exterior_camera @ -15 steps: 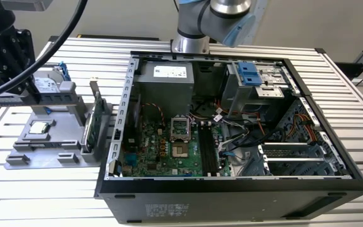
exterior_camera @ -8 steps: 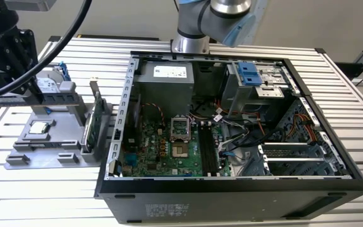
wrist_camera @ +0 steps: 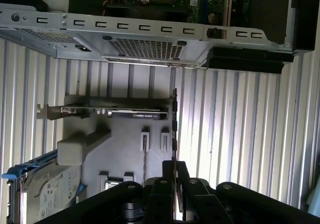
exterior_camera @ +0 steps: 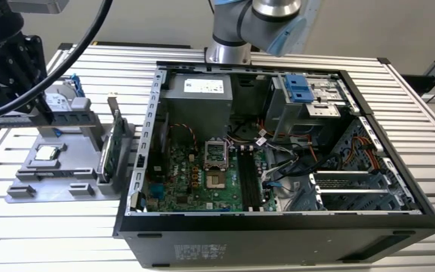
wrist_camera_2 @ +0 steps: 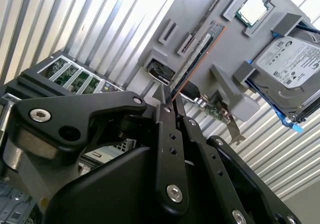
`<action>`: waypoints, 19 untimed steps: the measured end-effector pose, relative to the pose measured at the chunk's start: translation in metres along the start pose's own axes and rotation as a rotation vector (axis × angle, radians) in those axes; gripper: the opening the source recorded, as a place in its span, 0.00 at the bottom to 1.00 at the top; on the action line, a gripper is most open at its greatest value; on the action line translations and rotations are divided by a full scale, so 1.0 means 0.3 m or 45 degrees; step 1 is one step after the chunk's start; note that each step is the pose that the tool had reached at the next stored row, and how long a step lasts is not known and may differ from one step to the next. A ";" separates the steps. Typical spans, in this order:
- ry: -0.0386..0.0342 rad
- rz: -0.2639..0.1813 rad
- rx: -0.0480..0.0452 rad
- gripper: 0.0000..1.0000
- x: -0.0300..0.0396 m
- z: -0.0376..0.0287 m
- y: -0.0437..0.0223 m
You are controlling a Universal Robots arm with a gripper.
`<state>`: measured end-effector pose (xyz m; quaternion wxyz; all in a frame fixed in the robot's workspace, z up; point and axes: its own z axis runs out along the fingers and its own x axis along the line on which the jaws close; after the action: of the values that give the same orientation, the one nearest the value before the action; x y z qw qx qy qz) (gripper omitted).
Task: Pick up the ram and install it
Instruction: 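Pick up the ram and move it above insertion slot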
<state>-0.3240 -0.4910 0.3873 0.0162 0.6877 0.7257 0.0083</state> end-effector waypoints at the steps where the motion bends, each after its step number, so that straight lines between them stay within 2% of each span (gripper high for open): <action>1: -0.0001 0.000 0.000 0.00 0.000 0.000 0.001; 19: -0.0001 0.000 0.000 0.00 -0.002 0.001 0.042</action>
<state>-0.3113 -0.4910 0.3873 0.0162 0.6877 0.7257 0.0083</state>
